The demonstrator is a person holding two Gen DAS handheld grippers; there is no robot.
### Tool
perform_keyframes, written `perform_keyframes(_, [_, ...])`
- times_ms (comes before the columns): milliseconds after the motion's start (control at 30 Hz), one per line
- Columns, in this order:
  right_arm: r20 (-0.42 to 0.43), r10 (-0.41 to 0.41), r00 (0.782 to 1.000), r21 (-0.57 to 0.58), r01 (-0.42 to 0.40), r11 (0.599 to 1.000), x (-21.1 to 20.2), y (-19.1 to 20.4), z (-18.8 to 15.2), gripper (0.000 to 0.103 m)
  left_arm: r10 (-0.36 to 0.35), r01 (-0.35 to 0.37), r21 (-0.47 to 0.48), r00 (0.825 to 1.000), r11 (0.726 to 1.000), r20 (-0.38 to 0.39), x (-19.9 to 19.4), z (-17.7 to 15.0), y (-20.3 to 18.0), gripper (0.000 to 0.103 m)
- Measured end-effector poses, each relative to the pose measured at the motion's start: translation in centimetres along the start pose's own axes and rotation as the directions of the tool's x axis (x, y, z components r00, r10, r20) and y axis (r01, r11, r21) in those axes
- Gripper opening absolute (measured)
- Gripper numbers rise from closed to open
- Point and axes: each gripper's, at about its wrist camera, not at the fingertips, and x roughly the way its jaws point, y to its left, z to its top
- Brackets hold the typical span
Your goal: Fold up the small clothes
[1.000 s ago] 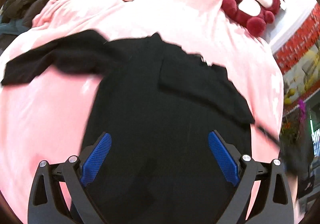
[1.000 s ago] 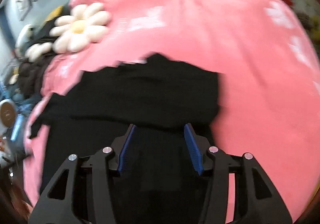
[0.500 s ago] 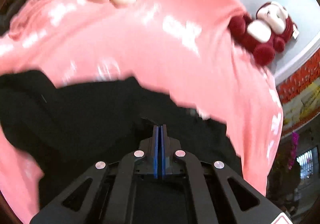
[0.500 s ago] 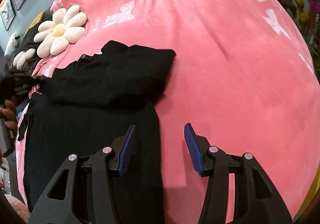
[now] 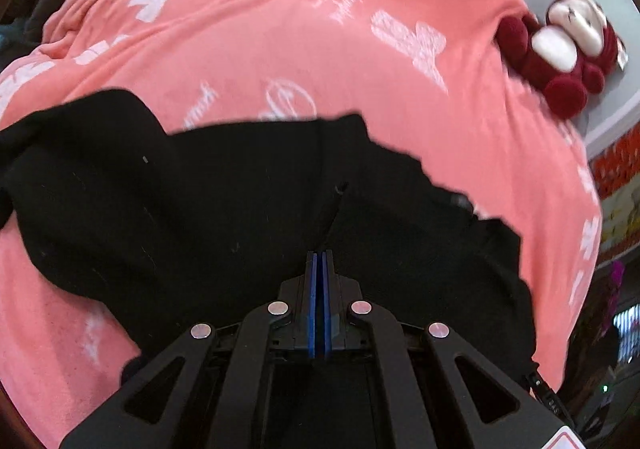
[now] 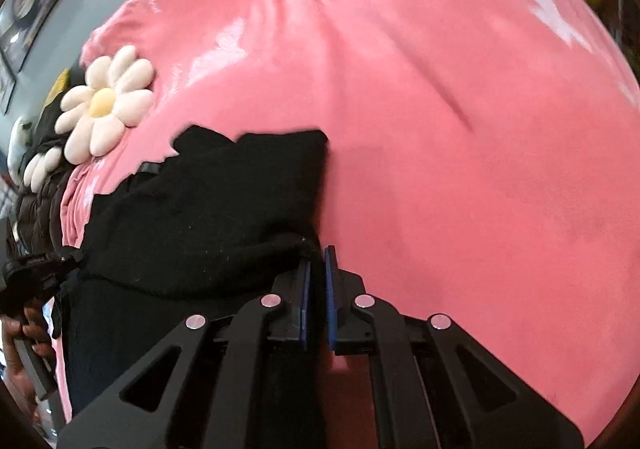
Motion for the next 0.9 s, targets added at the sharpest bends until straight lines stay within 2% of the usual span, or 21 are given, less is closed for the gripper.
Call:
perform_keyframes(67, [0.018,-0.030,0.999,-0.048,0.031,0.998,-0.3,1.0,-0.2,0.006,0.027,-0.027,0.035,1.000,0.999,0.014,0.3,-0.4,-0.3,0.002])
perform_keyframes(167, [0.051,-0.022,0.998,-0.028,0.024,0.999,-2.0,1.7,0.4,0.009,0.028,-0.029,0.038,1.000,0.999,0.013,-0.1,-0.2,-0.2,0.003])
perform_keyframes(267, [0.081,-0.066,0.995,-0.064,0.071,0.995,-4.2,2.5,-0.2,0.011,-0.042,0.044,-0.033,0.997,0.998,0.062,-3.0,0.2,1.6,0.005])
perform_keyframes(333, [0.093,-0.063,0.994,-0.120,0.074,0.990,-5.7,3.4,-0.9,0.012,-0.079,0.086,-0.081,0.994,0.993,0.080,-4.8,0.2,3.5,0.035])
perform_keyframes(367, [0.092,-0.056,0.994,-0.141,0.069,0.988,-6.1,3.7,-1.1,0.012,-0.075,0.084,-0.101,0.993,0.991,0.091,-5.6,0.1,4.5,0.039])
perform_keyframes(467, [0.099,-0.032,0.995,-0.185,0.050,0.982,-6.5,5.3,0.0,0.012,-0.043,0.057,-0.128,0.994,0.990,0.104,-7.2,-0.1,6.8,0.039])
perform_keyframes(533, [0.094,0.010,0.996,-0.156,0.005,0.988,-5.5,5.9,1.7,0.012,-0.034,0.046,-0.123,0.994,0.991,0.100,-7.7,-0.3,6.9,0.039])
perform_keyframes(600, [0.070,0.042,0.997,-0.123,-0.033,0.992,-3.5,6.2,3.9,0.012,-0.058,0.068,-0.105,0.994,0.992,0.095,-8.0,-0.4,6.0,0.039])
perform_keyframes(667, [0.029,0.040,0.999,-0.114,-0.037,0.993,-0.9,6.3,5.8,0.012,-0.085,0.089,-0.054,0.994,0.995,0.076,-7.8,-0.6,4.1,0.039])
perform_keyframes(733, [-0.078,0.000,0.997,-0.107,-0.009,0.994,3.6,5.9,7.3,0.011,-0.099,0.099,0.006,0.994,0.995,0.050,-7.3,-1.0,2.0,0.039])
perform_keyframes(767, [-0.122,-0.060,0.991,-0.115,0.046,0.992,6.2,5.0,7.8,0.006,-0.105,0.104,0.029,0.994,0.994,0.039,-7.0,-1.3,1.2,0.039])
perform_keyframes(800, [-0.077,-0.066,0.995,-0.117,0.057,0.992,6.3,4.7,8.3,0.005,-0.101,0.100,0.052,0.994,0.994,0.028,-6.6,-1.6,0.5,0.040])
perform_keyframes(833, [-0.048,-0.143,0.989,-0.113,0.137,0.984,6.1,4.6,9.1,0.005,-0.089,0.087,0.079,0.996,0.993,0.017,-6.2,-2.1,0.0,0.041])
perform_keyframes(867, [-0.032,-0.175,0.984,-0.095,0.172,0.981,5.7,4.7,9.6,0.007,-0.080,0.079,0.091,0.997,0.993,0.010,-5.9,-2.5,-0.1,0.042])
perform_keyframes(900, [-0.006,-0.121,0.993,-0.064,0.121,0.991,4.6,5.0,9.8,0.012,-0.076,0.076,0.094,0.997,0.993,0.004,-5.7,-2.8,0.1,0.043])
